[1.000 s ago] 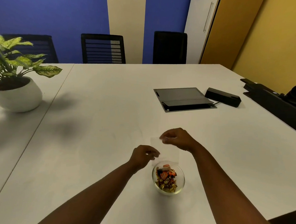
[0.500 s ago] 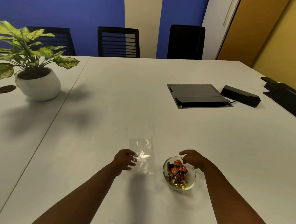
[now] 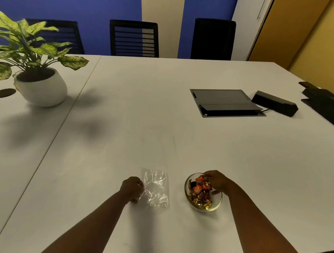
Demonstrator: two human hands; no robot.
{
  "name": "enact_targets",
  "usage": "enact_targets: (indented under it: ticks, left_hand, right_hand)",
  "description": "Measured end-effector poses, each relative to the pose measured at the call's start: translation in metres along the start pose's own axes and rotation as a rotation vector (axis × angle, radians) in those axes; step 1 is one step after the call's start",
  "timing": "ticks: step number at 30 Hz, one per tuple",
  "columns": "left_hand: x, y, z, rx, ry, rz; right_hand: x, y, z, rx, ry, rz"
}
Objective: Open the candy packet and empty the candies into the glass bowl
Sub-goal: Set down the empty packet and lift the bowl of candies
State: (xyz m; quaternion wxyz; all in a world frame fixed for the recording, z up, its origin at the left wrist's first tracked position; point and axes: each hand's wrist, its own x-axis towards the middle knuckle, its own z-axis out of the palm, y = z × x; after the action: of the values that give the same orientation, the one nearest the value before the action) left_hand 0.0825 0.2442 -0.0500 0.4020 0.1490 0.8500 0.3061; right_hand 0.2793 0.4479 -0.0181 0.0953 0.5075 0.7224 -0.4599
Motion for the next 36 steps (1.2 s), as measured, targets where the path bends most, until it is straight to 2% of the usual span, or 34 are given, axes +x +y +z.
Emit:
enact_targets:
  ticks: [5, 8, 10, 12, 14, 16, 17, 20, 23, 25, 30, 36]
  left_hand:
    - [-0.005, 0.011, -0.008, 0.597, 0.076, 0.03]
    - [-0.004, 0.015, -0.008, 0.616, 0.231, 0.06]
    - [-0.002, 0.02, -0.006, 0.521, 0.359, 0.152]
    - [-0.003, 0.029, -0.004, 0.371, 0.366, 0.249]
    - [-0.004, 0.043, 0.0, 0.102, 0.23, 0.268]
    - [-0.01, 0.059, 0.003, -0.238, -0.037, 0.167]
    - [-0.011, 0.064, 0.004, -0.334, -0.17, 0.114]
    - [-0.009, 0.069, 0.007, -0.458, -0.407, 0.027]
    - [-0.005, 0.076, 0.005, -0.588, -0.502, 0.018]
    - [-0.006, 0.082, 0.002, -0.666, -0.519, 0.041]
    - [0.001, 0.089, -0.014, -0.702, -0.396, 0.085]
    - [0.028, 0.104, -0.04, -0.769, -0.274, 0.074]
  right_hand:
    - [-0.002, -0.001, -0.003, -0.009, -0.002, -0.007]
    - [-0.002, -0.006, -0.004, -0.006, -0.021, -0.015]
    - [-0.002, -0.012, -0.005, 0.019, -0.035, -0.03]
    - [-0.003, -0.019, -0.005, 0.062, -0.053, -0.046]
    - [-0.003, -0.029, -0.005, 0.101, -0.071, -0.071]
    - [-0.002, -0.041, -0.004, 0.13, -0.071, -0.106]
    - [-0.001, -0.048, -0.003, 0.14, -0.059, -0.127]
    - [0.002, -0.067, -0.001, 0.157, -0.006, -0.197]
    - [0.009, -0.087, 0.002, 0.094, 0.054, -0.276]
    - [0.012, -0.098, 0.004, 0.068, 0.082, -0.304]
    - [0.024, -0.123, 0.011, 0.072, 0.102, -0.339]
    - [0.043, -0.148, 0.01, 0.423, -0.034, -0.296]
